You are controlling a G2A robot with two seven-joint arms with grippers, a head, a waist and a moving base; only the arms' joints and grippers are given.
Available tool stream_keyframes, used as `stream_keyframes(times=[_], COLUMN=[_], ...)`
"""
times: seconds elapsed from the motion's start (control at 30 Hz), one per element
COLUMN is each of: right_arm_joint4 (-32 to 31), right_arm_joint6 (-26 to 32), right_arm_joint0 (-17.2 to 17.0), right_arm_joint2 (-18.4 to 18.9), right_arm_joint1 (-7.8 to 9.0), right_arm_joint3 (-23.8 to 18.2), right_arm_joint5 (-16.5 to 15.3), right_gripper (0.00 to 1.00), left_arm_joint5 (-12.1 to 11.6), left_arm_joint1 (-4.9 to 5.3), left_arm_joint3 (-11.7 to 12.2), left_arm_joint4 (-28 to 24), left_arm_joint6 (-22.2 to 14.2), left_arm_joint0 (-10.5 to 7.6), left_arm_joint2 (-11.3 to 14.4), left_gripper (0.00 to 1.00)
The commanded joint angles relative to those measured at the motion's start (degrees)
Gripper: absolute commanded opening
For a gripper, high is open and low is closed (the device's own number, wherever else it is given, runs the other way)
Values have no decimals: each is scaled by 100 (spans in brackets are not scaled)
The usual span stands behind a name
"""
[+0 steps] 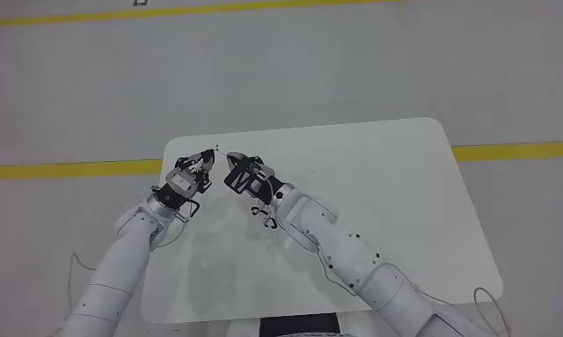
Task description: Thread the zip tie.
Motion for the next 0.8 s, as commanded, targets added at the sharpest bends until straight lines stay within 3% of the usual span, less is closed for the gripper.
stream_keyframes(times=[0.0, 0.43, 0.77], right_arm_joint4=[0, 0, 0], right_arm_joint6=[24, 166, 185], right_arm_joint0=[24, 84, -107], right_arm_joint2=[-33, -257, -79], right_arm_joint1=[35, 262, 358], right_arm_joint3=[-2, -101, -283], right_arm_joint5=[7, 163, 283], right_gripper=[0, 0, 0], left_arm_joint5=[0, 0, 0], left_arm_joint1=[0, 0, 0], left_arm_joint3=[0, 0, 0], left_arm_joint4=[0, 0, 0], left_arm_joint6=[0, 0, 0], left_arm_joint0=[0, 0, 0], left_arm_joint2=[0, 0, 0], left_gripper=[0, 0, 0])
